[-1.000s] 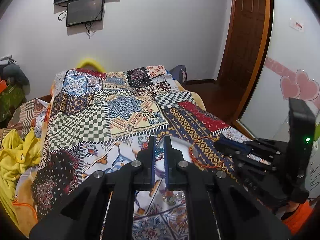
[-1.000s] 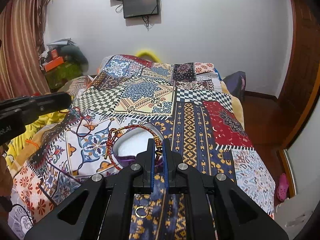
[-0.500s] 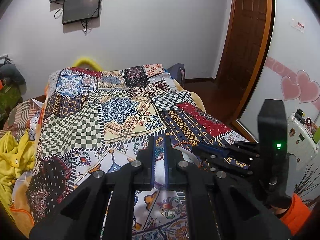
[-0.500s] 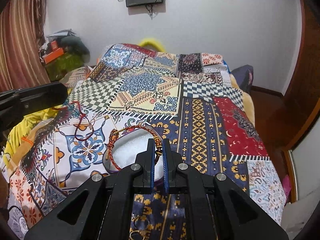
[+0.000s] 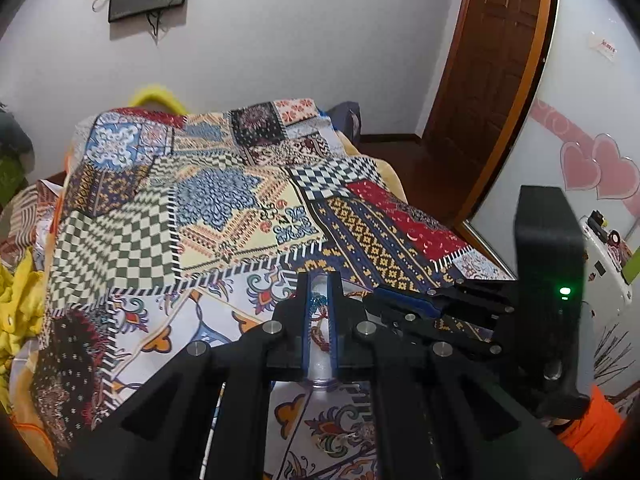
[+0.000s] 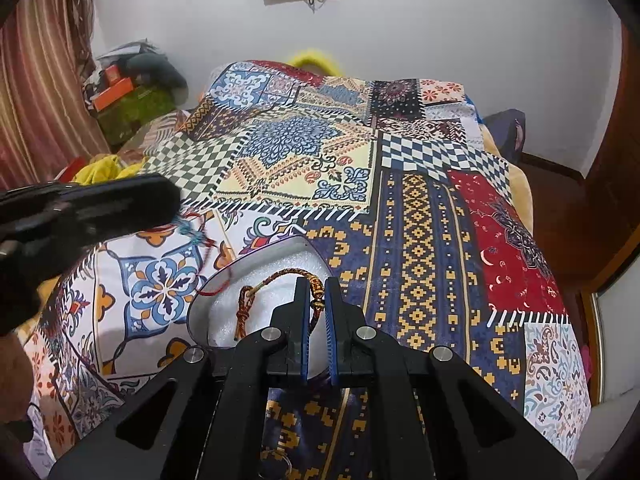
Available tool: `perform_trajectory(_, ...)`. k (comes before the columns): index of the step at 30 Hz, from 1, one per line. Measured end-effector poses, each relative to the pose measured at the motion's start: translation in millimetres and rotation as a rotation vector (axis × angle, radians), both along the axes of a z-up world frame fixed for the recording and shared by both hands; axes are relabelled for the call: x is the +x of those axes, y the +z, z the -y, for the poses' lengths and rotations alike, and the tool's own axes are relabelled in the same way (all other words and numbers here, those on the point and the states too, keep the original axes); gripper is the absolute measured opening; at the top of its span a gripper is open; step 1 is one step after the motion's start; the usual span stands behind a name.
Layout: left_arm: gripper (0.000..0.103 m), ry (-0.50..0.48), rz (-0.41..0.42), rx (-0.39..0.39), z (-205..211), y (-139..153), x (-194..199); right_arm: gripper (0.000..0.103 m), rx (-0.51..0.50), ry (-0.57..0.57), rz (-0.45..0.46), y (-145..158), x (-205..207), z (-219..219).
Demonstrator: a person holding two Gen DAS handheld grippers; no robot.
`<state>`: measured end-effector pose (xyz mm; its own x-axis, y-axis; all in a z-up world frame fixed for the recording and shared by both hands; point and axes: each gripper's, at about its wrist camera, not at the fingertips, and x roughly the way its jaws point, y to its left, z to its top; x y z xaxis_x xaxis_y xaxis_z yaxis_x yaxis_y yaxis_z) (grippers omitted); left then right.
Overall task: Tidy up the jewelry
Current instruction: 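Release the bracelet into the tin with the right gripper while the left drops its charm in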
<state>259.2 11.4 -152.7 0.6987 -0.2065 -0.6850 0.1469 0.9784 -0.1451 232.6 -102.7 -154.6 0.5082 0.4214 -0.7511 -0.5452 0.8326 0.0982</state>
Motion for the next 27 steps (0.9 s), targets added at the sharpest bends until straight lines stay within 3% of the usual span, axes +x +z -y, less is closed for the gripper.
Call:
perform_trajectory(11, 0.006, -0.012, -0.077, 0.016, 4.8, -29.3, 13.1, 0.007, -0.016, 0.021, -0.010, -2.0, -2.2, 1.7)
perform_trajectory(21, 0.006, 0.004, -0.078, 0.064, 5.0, -30.9, 10.1, 0.015, -0.023, 0.004, 0.019, 6.2, -5.6, 7.3)
perform_trajectory(27, 0.018, 0.010, -0.076, 0.051, 1.8, -22.3, 4.4, 0.021, -0.019, -0.002, 0.045, 17.2, -12.2, 10.1)
